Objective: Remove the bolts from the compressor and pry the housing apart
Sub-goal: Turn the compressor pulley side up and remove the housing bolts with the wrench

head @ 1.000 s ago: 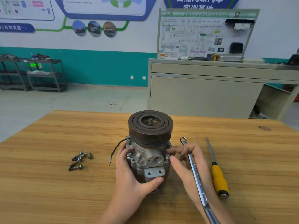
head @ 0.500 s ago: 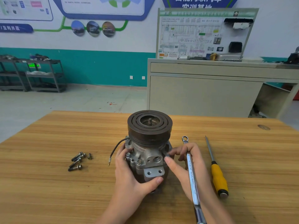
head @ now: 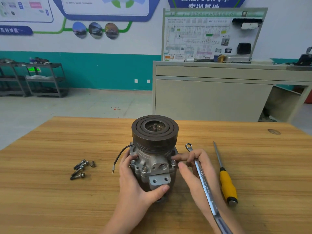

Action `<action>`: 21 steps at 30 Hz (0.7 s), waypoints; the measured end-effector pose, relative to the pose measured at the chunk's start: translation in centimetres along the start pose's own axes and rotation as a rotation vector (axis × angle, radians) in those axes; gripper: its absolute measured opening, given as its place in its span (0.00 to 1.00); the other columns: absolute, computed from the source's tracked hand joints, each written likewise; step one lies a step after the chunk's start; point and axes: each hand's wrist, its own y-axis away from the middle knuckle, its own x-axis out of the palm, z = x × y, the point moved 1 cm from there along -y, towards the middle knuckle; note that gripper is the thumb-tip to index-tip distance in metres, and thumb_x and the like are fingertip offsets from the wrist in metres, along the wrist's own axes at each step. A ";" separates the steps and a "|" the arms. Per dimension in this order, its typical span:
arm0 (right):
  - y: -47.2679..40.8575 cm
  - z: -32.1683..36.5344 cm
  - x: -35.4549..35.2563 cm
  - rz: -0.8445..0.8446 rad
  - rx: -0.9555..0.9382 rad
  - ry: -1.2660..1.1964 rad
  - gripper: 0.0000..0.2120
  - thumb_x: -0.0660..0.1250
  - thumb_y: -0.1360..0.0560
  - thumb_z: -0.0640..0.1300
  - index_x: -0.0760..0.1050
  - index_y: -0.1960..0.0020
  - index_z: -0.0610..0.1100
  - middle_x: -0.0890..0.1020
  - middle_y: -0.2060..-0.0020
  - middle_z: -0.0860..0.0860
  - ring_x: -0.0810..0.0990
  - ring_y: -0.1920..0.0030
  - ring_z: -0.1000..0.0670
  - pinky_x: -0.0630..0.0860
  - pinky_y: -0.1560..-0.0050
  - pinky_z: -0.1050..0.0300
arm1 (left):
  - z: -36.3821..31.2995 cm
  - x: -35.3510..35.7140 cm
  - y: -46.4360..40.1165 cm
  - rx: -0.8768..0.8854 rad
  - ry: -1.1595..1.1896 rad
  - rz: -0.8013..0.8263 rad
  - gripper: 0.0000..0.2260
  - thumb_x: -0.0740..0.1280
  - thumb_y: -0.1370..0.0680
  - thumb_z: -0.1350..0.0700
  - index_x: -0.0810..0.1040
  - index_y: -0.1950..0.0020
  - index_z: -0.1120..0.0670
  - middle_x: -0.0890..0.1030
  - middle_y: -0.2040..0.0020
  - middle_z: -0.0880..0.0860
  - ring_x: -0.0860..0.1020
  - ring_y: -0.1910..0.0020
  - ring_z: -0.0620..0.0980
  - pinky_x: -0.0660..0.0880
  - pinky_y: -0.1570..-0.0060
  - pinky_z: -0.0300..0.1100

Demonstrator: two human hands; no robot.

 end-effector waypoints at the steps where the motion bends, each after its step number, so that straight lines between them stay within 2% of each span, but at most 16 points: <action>1: 0.0 0.1 0.0 -0.010 0.002 -0.003 0.15 0.71 0.29 0.32 0.67 0.57 0.45 0.84 0.56 0.57 0.81 0.50 0.56 0.74 0.47 0.54 | 0.0 0.0 0.0 -0.001 0.001 0.001 0.44 0.73 0.46 0.29 0.52 0.38 0.27 0.60 0.26 0.52 0.61 0.26 0.50 0.62 0.28 0.56; 5: 0.0 0.1 0.2 -0.045 0.017 -0.007 0.16 0.75 0.32 0.36 0.69 0.57 0.48 0.82 0.58 0.58 0.80 0.54 0.57 0.71 0.52 0.59 | 0.1 0.0 0.1 -0.010 0.001 0.010 0.44 0.72 0.47 0.25 0.49 0.39 0.24 0.59 0.26 0.50 0.61 0.26 0.48 0.62 0.27 0.55; 9: 0.0 0.1 -0.1 -0.017 0.022 -0.019 0.14 0.70 0.28 0.32 0.67 0.57 0.46 0.84 0.55 0.55 0.81 0.50 0.53 0.76 0.47 0.49 | 0.1 0.0 0.0 -0.004 0.003 0.010 0.45 0.73 0.46 0.28 0.50 0.38 0.26 0.59 0.26 0.51 0.61 0.26 0.49 0.62 0.27 0.56; 11: 0.0 0.2 0.0 -0.032 0.023 -0.013 0.16 0.73 0.30 0.35 0.69 0.56 0.51 0.84 0.55 0.55 0.80 0.50 0.53 0.75 0.47 0.50 | 0.1 0.0 0.0 0.004 0.003 0.006 0.44 0.74 0.46 0.30 0.51 0.38 0.26 0.59 0.26 0.51 0.61 0.26 0.50 0.62 0.28 0.56; 13: 0.0 0.2 0.2 -0.057 0.018 0.008 0.19 0.76 0.33 0.38 0.69 0.57 0.56 0.83 0.56 0.58 0.79 0.53 0.55 0.73 0.50 0.54 | 0.0 0.0 0.0 0.000 0.004 0.007 0.44 0.74 0.46 0.29 0.50 0.39 0.25 0.59 0.26 0.51 0.61 0.26 0.50 0.62 0.27 0.56; 15: 0.0 0.1 0.2 -0.059 0.008 0.022 0.18 0.76 0.33 0.38 0.69 0.57 0.52 0.82 0.58 0.58 0.79 0.53 0.55 0.72 0.52 0.56 | 0.0 0.0 0.0 0.000 -0.003 -0.001 0.44 0.73 0.46 0.27 0.51 0.37 0.27 0.59 0.26 0.51 0.61 0.26 0.50 0.62 0.27 0.55; 17: 0.0 -0.1 0.1 -0.030 0.011 0.002 0.16 0.73 0.30 0.34 0.68 0.57 0.48 0.83 0.57 0.57 0.80 0.52 0.54 0.75 0.50 0.52 | 0.0 0.0 0.0 0.001 -0.004 -0.006 0.45 0.71 0.46 0.25 0.52 0.37 0.28 0.59 0.26 0.51 0.61 0.26 0.50 0.62 0.27 0.56; 19: 0.0 -0.1 -0.1 -0.012 0.011 -0.025 0.14 0.69 0.28 0.31 0.67 0.56 0.45 0.85 0.56 0.55 0.81 0.50 0.52 0.75 0.47 0.48 | 0.0 0.0 0.0 0.004 -0.003 -0.004 0.44 0.71 0.46 0.24 0.51 0.37 0.26 0.59 0.26 0.51 0.61 0.26 0.49 0.62 0.27 0.56; 21: -0.1 0.0 -0.1 -0.019 0.021 -0.035 0.14 0.72 0.29 0.33 0.68 0.56 0.45 0.84 0.55 0.55 0.81 0.49 0.53 0.75 0.46 0.50 | 0.0 0.0 0.0 0.005 0.003 0.000 0.43 0.71 0.47 0.24 0.49 0.39 0.22 0.59 0.26 0.50 0.61 0.26 0.49 0.62 0.27 0.56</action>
